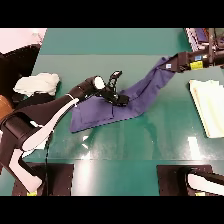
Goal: Fold the shirts.
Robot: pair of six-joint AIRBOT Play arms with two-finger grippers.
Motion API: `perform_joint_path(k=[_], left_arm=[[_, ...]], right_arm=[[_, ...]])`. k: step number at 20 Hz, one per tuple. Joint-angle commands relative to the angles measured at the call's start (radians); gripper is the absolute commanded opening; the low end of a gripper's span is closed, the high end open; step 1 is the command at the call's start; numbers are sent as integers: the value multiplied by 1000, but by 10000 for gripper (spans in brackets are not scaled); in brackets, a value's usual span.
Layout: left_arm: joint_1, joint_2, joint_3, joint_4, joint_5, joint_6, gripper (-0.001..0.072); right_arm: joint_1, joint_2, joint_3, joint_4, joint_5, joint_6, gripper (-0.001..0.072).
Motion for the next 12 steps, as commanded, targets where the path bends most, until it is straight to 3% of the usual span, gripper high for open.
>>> perform_joint_path(k=[1, 6, 12], left_arm=[[-7, -12, 3, 2, 16, -6, 24], [48, 22, 4, 10, -14, -7, 24], [361, 322, 4, 201, -136, -4, 24]], right_arm=[[99, 4, 35, 31, -35, 12, 17], [209, -11, 44, 109, -104, 5, 17], [454, -123, 44, 170, -251, -73, 18]])
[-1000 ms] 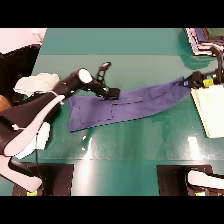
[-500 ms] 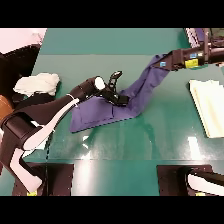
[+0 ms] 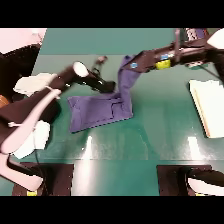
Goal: Fold the shirts.
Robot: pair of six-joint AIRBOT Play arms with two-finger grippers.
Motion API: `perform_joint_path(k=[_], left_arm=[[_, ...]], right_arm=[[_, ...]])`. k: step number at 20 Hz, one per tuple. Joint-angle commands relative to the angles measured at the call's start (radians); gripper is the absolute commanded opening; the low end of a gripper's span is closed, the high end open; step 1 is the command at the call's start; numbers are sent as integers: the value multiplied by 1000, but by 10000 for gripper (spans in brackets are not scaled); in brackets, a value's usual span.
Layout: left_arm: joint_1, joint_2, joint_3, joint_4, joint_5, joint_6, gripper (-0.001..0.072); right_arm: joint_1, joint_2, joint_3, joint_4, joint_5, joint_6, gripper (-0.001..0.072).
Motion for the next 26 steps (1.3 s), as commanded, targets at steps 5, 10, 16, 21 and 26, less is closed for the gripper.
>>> perform_joint_path(k=[5, 10, 16, 21, 26], left_arm=[[383, 380, 1, 216, -70, 3, 25], [479, 443, 0, 215, -140, 3, 25], [479, 441, -2, 206, -226, 11, 25], [477, 440, -2, 184, -236, 11, 25], [423, 431, -2, 181, -219, 36, 25]], right_arm=[[380, -251, 2, 28, -330, -127, 292], [372, -300, 1, -41, -235, -161, 526], [84, -180, -234, -224, -129, -40, 502], [-198, -128, -461, -238, -138, -8, 615], [-196, -286, -432, -83, -115, -53, 612]])
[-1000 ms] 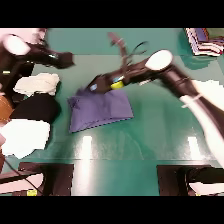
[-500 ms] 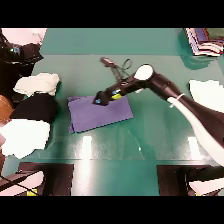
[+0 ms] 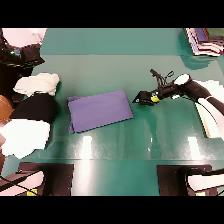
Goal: Fold the shirts.
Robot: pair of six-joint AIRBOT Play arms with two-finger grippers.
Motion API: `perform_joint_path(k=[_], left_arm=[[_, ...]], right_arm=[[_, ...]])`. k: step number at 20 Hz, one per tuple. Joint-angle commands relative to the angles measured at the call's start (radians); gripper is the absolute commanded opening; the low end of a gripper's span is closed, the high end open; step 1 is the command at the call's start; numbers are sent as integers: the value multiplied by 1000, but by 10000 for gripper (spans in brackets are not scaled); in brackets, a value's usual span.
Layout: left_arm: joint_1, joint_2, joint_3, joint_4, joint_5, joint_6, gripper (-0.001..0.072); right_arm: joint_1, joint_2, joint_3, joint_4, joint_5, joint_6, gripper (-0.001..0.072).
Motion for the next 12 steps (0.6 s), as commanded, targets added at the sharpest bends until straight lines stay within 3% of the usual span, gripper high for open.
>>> perform_joint_path(k=[1, 3, 5, 8, 10, 12], left_arm=[[-51, -10, 0, -5, 16, 18, 25], [-87, -18, 0, -4, 19, 18, 25], [-119, -25, -2, -4, 22, 18, 25], [-151, -27, -2, -5, 23, 18, 25], [-157, -27, -2, -11, 23, 17, 25], [-157, -27, -2, -12, 22, 17, 25]], right_arm=[[17, -111, 31, 120, 32, -31, 611], [82, -190, 112, 148, 51, -31, 608], [140, -253, 198, 174, 63, -31, 495], [205, -305, 304, 169, 64, -31, 251], [216, -311, 343, 167, 61, -31, 18], [203, -295, 357, 164, 51, -31, 17]])
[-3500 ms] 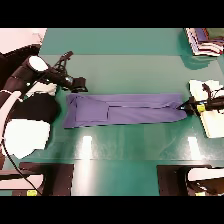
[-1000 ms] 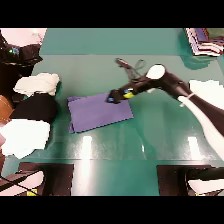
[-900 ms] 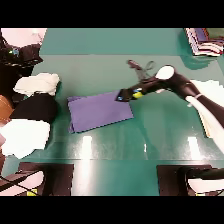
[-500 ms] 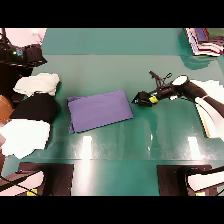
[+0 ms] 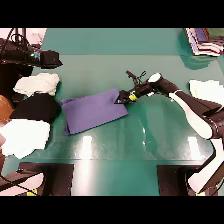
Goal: Fold the shirts.
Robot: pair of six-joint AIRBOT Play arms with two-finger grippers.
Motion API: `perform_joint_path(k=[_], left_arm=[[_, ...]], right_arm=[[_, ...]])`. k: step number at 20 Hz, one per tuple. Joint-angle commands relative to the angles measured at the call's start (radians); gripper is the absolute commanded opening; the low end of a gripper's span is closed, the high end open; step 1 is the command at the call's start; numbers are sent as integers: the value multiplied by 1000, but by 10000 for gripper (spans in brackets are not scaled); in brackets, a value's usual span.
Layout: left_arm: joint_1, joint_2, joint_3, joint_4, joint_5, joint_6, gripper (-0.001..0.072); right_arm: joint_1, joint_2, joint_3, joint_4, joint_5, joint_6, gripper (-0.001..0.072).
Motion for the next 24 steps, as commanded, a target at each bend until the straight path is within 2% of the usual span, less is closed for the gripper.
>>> perform_joint_path(k=[1, 5, 11, 16, 19, 24], left_arm=[[-11, -1, 0, -5, -1, -1, 25], [-11, -1, 0, -24, 0, -8, 25], [-11, -1, 0, -39, 2, -9, 24], [-11, -1, 0, -63, 24, -35, 24], [-11, -1, 0, -71, 38, -35, 24], [-11, -1, 0, -72, 38, -35, 24]], right_arm=[[-8, 12, 48, 8, -17, 0, 17], [-177, 151, 16, 7, -88, 4, 16], [-649, 413, -145, 6, -206, 19, 16], [-988, 502, -180, 7, -264, 19, 16], [-1083, 502, -172, 9, -270, 19, 16], [-1107, 501, -137, 9, -254, 18, 17]])
